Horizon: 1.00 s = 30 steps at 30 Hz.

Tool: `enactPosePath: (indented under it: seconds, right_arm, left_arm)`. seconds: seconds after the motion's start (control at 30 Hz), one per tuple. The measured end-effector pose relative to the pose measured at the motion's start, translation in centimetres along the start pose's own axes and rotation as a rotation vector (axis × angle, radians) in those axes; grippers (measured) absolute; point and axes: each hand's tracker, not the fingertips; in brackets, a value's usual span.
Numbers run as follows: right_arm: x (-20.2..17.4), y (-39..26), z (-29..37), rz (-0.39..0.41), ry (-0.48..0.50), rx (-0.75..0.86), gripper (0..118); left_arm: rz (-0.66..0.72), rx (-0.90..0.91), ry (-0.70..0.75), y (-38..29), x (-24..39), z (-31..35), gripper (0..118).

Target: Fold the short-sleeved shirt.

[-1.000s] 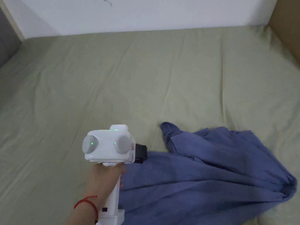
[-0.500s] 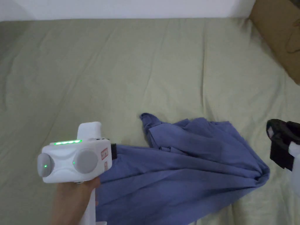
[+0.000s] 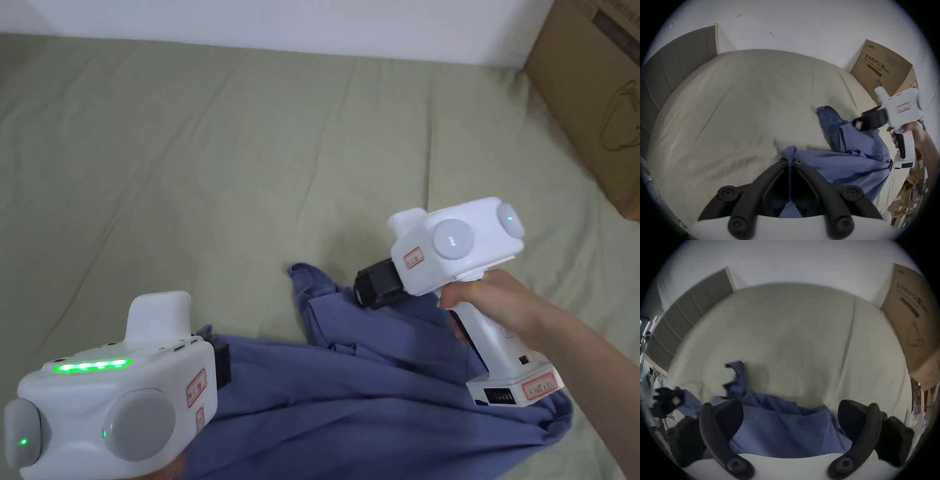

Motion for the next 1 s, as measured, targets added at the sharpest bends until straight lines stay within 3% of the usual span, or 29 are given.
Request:
enactPosePath:
  seconds: [0.07, 0.17, 0.2, 0.23, 0.27, 0.3, 0.4, 0.53, 0.77, 1.0]
  right_arm:
    - [-0.3, 0.5, -1.4, 0.028, -0.040, -0.109, 115]
    - [-1.0, 0.2, -0.6, 0.025, -0.037, -0.067, 108]
    - [-1.1, 0.1, 0.2, 0.035, 0.007, -0.052, 96]
    - [-1.3, 0.0, 1.0, 0.044, 0.052, -0.034, 74]
    - [-1.8, -0.2, 1.8, 0.055, 0.043, -0.018, 38]
    - [-2.6, -1.2, 2.5, 0.077, 0.029, 0.015, 10]
    - [-3.3, -2.9, 3.8, 0.125, 0.004, 0.096, 10]
    - [-1.1, -5.4, 7.3, -0.077, 0.094, 0.268, 10]
    - [3.2, -12.1, 22.9, -0.262, 0.013, 0.705, 10]
    - [2.6, -18.7, 41.2, -0.345, -0.104, 1.124, 10]
  left_arm:
    - [0.004, -0.003, 0.001, 0.2, 0.0, -0.4, 2]
    - [0.003, -0.006, 0.002, 0.4, -0.2, -0.7, 2]
    - [-0.002, -0.006, 0.005, 0.4, -0.2, -0.7, 2]
    - [-0.011, -0.004, 0.005, 0.5, -0.1, -0.6, 2]
    - [-0.016, -0.001, 0.007, 0.5, -0.2, -0.4, 2]
    - [-0.017, 0.006, 0.007, 0.6, -0.1, -0.1, 2]
    - [-0.014, 0.040, 0.007, 1.1, -0.2, 1.1, 2]
    - [-0.035, 0.084, -0.001, 2.5, 0.1, 2.9, 2]
    - [-0.100, 0.398, 0.016, 6.9, 1.8, 14.3, 2]
    - [-0.190, 0.750, 0.030, 12.2, 3.5, 31.0, 2]
